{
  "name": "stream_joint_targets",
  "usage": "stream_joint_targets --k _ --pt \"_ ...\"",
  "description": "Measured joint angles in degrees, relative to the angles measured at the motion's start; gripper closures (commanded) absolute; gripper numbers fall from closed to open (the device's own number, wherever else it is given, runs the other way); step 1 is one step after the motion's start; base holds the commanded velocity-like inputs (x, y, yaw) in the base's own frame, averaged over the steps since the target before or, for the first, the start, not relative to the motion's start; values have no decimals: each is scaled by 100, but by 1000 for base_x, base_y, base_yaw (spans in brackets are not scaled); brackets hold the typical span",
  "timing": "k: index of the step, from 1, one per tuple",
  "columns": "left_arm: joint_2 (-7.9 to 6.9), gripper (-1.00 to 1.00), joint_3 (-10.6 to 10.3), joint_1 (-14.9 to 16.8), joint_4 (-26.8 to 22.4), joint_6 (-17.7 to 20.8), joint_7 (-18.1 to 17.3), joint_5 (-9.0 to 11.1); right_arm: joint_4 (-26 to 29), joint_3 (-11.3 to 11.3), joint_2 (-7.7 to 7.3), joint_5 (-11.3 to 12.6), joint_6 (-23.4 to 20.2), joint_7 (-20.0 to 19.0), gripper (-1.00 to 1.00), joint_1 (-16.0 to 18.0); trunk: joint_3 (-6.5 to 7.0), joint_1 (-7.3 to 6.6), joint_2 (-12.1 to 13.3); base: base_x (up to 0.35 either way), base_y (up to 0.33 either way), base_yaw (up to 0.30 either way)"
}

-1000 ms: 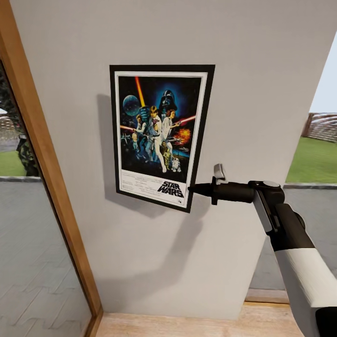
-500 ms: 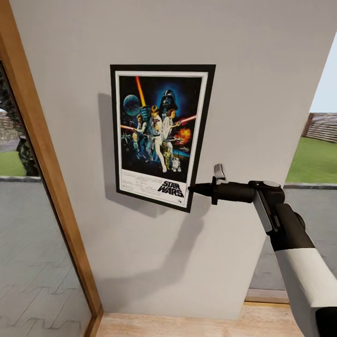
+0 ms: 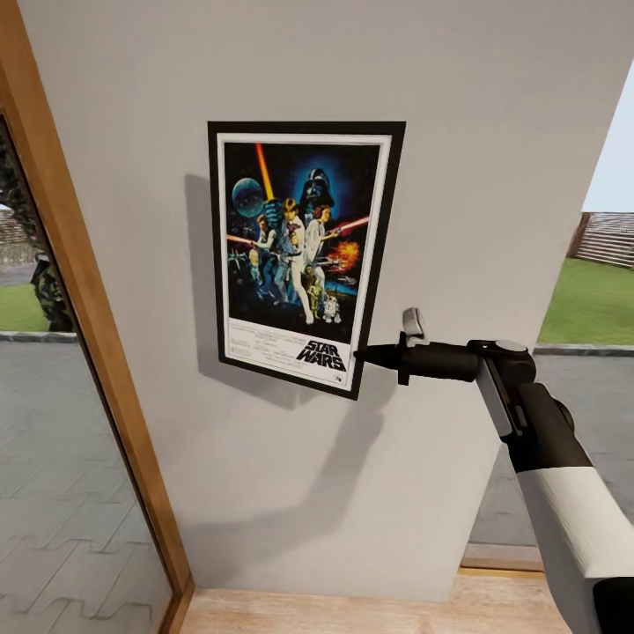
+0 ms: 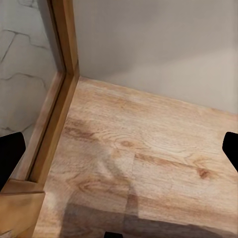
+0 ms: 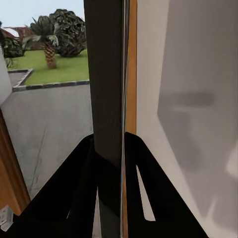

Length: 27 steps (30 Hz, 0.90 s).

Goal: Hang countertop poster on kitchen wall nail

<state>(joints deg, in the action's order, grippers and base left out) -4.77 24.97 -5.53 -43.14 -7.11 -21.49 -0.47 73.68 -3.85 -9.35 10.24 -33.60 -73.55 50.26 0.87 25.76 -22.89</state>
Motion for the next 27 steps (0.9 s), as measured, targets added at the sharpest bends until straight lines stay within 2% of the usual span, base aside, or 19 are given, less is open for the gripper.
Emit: stream_joint_targets --k 6,8,12,27 --pt "0 -100 -2 0 0 1 0 0 0 0 6 -2 -35 0 100 32 0 0 0 0 0 0" --pt "0 -100 -3 0 0 0 0 -1 19 0 8 -5 -310 8 100 45 0 0 0 0 0 0" --pt "0 -100 0 0 -1 -1 0 0 55 0 9 -2 -524 14 100 52 0 0 0 0 0 0" --pt "0 -100 -1 0 -5 0 0 0 70 0 9 -1 -561 12 100 53 0 0 0 0 0 0"
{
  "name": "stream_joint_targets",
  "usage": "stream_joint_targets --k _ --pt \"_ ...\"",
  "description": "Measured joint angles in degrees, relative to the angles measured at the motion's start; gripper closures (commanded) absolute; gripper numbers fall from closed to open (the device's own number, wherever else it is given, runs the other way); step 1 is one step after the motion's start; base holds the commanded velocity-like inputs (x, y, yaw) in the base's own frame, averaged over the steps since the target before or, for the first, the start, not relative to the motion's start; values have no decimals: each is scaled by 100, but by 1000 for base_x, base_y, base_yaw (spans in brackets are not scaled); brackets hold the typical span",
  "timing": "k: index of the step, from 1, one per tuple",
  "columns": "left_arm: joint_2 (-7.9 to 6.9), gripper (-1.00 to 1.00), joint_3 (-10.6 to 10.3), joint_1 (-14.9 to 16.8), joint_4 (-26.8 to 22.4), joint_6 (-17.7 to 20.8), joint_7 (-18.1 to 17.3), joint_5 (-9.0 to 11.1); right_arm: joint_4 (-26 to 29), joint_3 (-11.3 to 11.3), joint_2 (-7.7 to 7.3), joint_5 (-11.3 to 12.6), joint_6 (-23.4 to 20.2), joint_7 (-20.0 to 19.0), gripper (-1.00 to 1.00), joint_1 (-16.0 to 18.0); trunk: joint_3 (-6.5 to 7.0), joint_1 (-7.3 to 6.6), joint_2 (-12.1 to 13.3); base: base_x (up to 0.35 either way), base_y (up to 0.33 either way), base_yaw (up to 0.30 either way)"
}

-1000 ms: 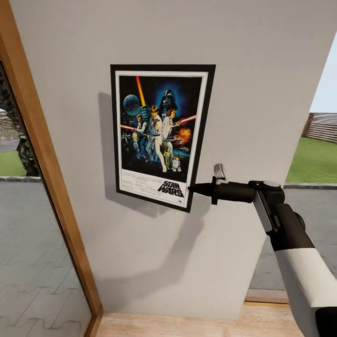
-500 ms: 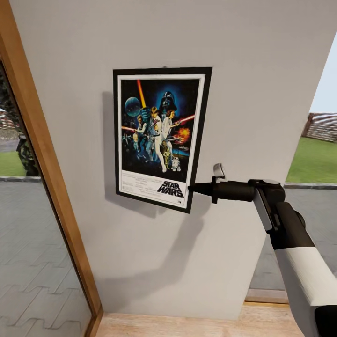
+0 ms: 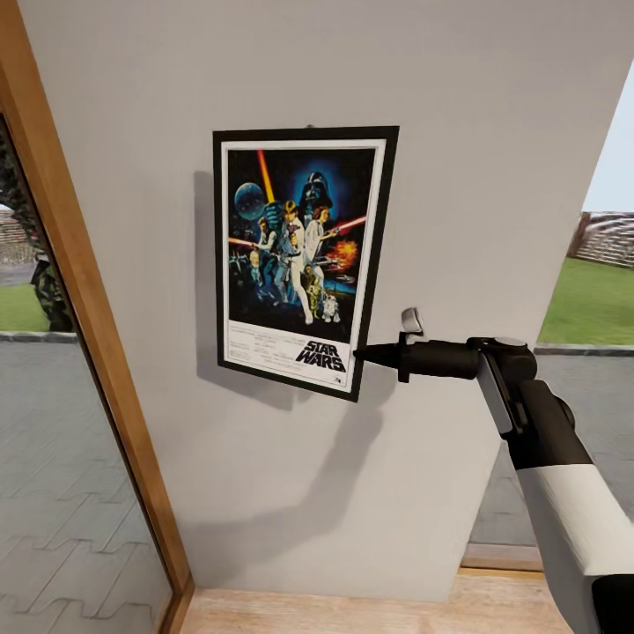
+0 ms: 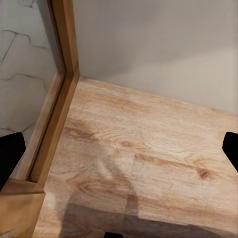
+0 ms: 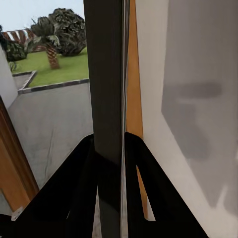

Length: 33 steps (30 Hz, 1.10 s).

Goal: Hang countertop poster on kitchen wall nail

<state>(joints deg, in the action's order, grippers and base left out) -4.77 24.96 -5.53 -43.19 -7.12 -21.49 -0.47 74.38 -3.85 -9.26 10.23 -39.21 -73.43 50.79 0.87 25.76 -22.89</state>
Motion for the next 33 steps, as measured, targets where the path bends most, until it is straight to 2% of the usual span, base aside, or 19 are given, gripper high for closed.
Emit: stream_joint_targets --k 33 --pt "0 -100 -2 0 5 1 0 0 0 5 3 5 -61 -5 100 236 0 0 0 0 0 0"
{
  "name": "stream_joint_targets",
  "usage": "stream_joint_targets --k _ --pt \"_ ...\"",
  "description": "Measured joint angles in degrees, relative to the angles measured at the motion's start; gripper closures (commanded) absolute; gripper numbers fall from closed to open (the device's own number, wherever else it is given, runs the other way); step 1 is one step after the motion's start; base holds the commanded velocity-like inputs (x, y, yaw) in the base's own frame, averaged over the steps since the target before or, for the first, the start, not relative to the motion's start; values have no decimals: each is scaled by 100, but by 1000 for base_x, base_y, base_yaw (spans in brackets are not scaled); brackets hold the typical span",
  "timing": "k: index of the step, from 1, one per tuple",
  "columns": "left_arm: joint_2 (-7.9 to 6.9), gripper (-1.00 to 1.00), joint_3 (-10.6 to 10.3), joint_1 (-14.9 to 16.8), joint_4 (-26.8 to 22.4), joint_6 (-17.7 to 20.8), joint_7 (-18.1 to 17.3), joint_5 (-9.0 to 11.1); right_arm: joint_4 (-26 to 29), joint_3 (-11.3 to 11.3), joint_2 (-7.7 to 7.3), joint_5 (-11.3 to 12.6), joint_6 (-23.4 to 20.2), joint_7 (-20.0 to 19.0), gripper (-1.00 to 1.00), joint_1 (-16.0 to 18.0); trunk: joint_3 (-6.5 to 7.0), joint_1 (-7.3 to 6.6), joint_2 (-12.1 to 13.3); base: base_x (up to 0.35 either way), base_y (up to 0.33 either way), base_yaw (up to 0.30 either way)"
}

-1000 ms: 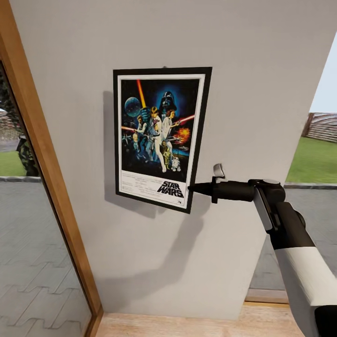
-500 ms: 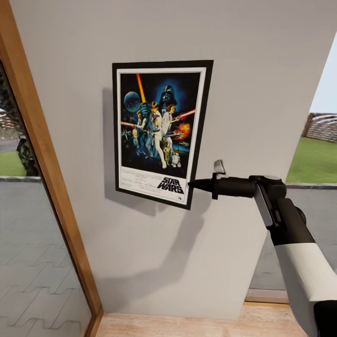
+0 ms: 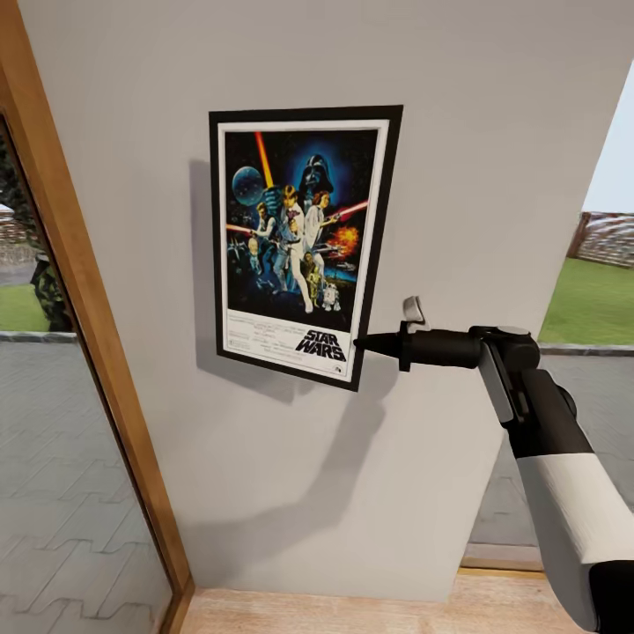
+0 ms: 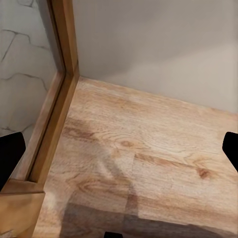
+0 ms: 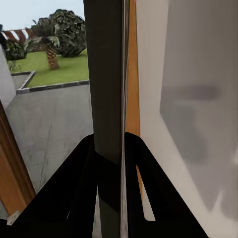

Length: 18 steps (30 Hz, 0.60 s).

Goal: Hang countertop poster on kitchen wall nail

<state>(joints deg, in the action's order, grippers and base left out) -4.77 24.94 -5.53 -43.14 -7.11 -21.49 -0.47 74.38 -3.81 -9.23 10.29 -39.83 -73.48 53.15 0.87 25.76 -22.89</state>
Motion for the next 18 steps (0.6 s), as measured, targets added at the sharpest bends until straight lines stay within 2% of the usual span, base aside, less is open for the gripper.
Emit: stream_joint_targets --k 14,18 --pt "0 -100 3 0 0 -3 0 0 0 3 -3 1 1 -1 100 1 0 0 0 0 0 0" --pt "0 -100 -2 0 -1 -1 -1 0 0 1 -2 3 1 -1 100 1 0 -2 0 127 0 0"
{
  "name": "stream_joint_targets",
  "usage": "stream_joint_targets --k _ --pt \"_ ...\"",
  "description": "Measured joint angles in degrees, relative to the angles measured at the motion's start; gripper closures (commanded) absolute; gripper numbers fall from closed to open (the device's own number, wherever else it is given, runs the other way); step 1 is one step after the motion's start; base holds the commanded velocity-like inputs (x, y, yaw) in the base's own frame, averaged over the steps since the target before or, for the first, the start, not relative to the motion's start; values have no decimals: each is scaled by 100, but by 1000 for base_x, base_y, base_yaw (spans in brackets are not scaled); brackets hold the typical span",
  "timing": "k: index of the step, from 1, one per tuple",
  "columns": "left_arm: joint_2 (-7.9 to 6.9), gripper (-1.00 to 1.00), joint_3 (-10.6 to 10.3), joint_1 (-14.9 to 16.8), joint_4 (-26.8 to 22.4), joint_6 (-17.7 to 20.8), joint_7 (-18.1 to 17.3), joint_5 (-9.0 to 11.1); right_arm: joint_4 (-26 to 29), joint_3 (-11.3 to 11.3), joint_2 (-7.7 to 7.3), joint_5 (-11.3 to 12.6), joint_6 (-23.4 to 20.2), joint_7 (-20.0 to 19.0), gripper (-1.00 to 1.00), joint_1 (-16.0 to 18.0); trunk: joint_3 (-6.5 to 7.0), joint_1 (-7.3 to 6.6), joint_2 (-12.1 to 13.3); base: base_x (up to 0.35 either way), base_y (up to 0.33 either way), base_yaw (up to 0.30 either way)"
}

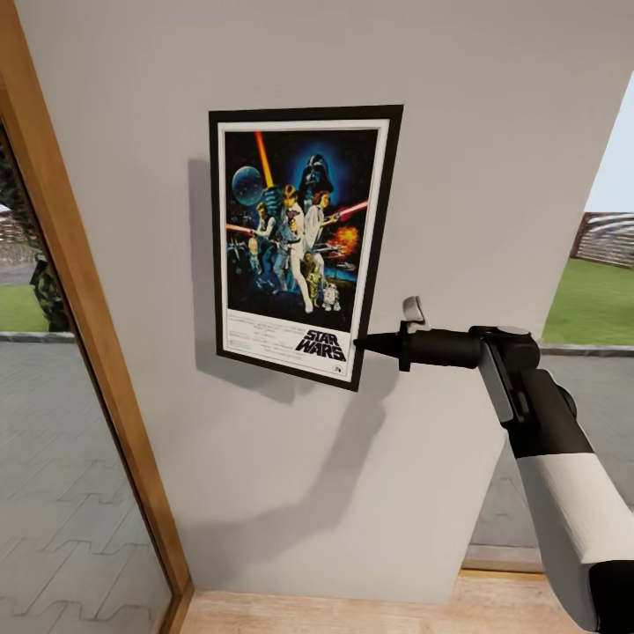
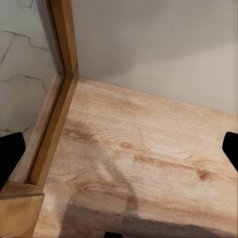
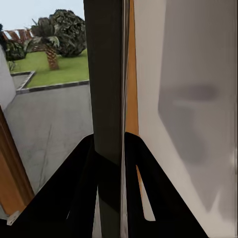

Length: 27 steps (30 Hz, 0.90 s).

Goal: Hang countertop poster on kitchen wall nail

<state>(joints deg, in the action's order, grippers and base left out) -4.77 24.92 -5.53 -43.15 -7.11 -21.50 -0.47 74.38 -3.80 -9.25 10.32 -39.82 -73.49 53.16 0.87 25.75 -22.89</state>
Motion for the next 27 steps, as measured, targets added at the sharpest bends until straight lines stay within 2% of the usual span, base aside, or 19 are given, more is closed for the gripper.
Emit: stream_joint_targets --k 4,12,19,27 --pt "0 -100 0 0 -2 1 1 0 0 -1 6 -2 1 0 100 0 0 1 1 193 0 0" --pt "0 -100 4 0 -1 1 0 0 0 -1 0 1 0 0 100 0 0 2 0 40 0 0" --pt "0 -100 6 0 -1 1 1 0 0 2 -1 1 0 0 100 0 0 1 0 176 0 0" --pt "0 -100 7 0 -3 1 1 0 0 3 -1 1 0 0 100 0 0 2 0 25 0 0"
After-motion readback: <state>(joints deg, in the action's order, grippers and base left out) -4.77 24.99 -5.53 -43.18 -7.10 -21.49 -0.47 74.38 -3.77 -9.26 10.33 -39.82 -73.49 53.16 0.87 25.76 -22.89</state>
